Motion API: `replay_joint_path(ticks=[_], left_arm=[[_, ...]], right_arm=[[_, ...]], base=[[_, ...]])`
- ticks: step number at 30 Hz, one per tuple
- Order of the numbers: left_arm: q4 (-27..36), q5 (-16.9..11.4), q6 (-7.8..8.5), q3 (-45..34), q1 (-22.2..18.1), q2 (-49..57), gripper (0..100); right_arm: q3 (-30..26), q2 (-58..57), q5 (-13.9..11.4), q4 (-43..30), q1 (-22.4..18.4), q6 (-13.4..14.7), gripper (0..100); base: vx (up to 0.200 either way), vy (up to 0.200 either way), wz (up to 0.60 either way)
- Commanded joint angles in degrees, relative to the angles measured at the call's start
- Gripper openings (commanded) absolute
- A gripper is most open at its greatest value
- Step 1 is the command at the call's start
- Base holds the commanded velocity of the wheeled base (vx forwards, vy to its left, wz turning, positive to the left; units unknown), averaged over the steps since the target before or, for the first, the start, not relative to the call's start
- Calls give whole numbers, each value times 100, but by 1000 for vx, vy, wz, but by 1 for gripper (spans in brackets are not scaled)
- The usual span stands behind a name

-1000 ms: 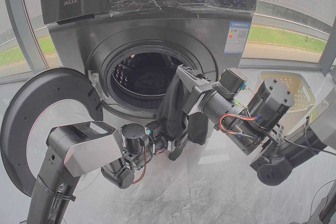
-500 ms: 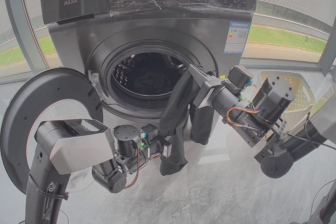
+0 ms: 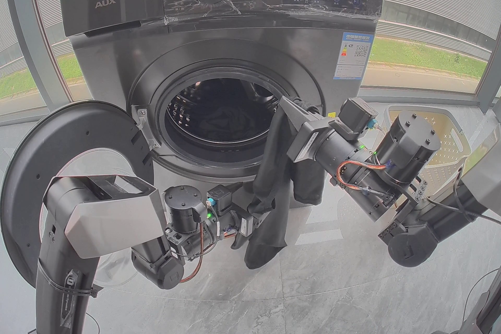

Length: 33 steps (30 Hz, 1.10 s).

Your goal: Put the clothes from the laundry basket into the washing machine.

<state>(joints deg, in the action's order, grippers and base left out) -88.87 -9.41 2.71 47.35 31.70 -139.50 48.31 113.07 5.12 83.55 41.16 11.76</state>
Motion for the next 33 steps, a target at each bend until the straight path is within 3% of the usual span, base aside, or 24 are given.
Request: replay_joint_path(ticks=[1,8,20,33], left_arm=[[1,9,2,117,-41,-262,100],[19,18,2,468,-76,-579,100],[10,18,107,187,-155,-491,100],[10,71,63,389,-313,-526,100]], right_arm=[[12,5,7,3,42,1,0],[3,-13,7,3,94,1,0],[-15,-39,-29,3,-108,1,0],[-50,-39,-29,3,-29,1,0]], base=[[0,0,0],[0,0,0],[0,0,0],[0,0,0]])
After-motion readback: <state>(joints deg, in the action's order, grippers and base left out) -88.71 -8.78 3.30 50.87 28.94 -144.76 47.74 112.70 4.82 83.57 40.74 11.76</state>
